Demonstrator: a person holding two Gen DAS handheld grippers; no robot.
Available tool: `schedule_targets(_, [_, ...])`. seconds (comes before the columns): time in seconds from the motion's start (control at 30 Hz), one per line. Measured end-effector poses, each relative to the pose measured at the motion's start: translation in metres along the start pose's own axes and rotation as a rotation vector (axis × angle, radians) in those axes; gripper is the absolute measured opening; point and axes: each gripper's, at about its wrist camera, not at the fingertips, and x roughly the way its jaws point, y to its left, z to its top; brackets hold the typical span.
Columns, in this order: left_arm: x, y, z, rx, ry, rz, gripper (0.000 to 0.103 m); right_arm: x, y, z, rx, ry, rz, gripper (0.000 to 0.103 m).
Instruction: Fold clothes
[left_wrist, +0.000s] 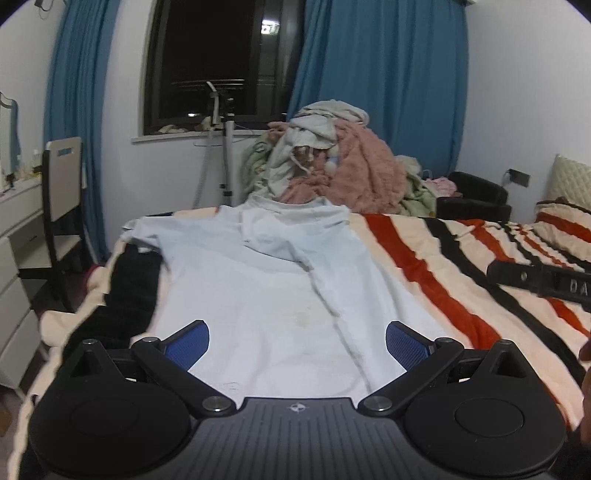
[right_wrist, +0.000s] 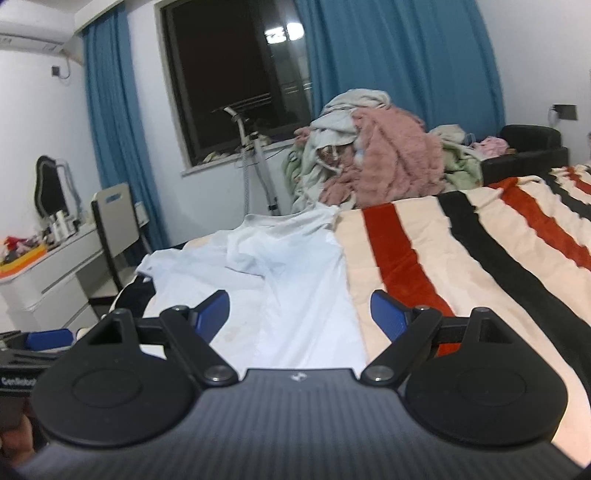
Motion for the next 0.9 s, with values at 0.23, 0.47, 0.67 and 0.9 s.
schedule_targets(0.23, [0.003, 0.032, 0.0, -0.048, -0.009, 0.054, 0.103, 0.092, 0.043, 0.028, -0.207, 0.127, 0.077, 0.083])
schedule_targets(0.47, [0.02, 0.067, -0.005, -0.093, -0.032, 0.076, 0.103, 0.226, 0.127, 0.044, -0.423, 0.204, 0.23, 0.081])
schedule_targets(0.67, [0.042, 0.119, -0.01, -0.238, -0.052, 0.132, 0.103, 0.341, 0.234, 0.037, -0.461, 0.238, 0.397, 0.081])
schedule_targets(0.9, [0.074, 0.166, -0.016, -0.414, -0.033, 0.183, 0.103, 0.443, 0.314, 0.013, -0.458, 0.262, 0.42, 0.081])
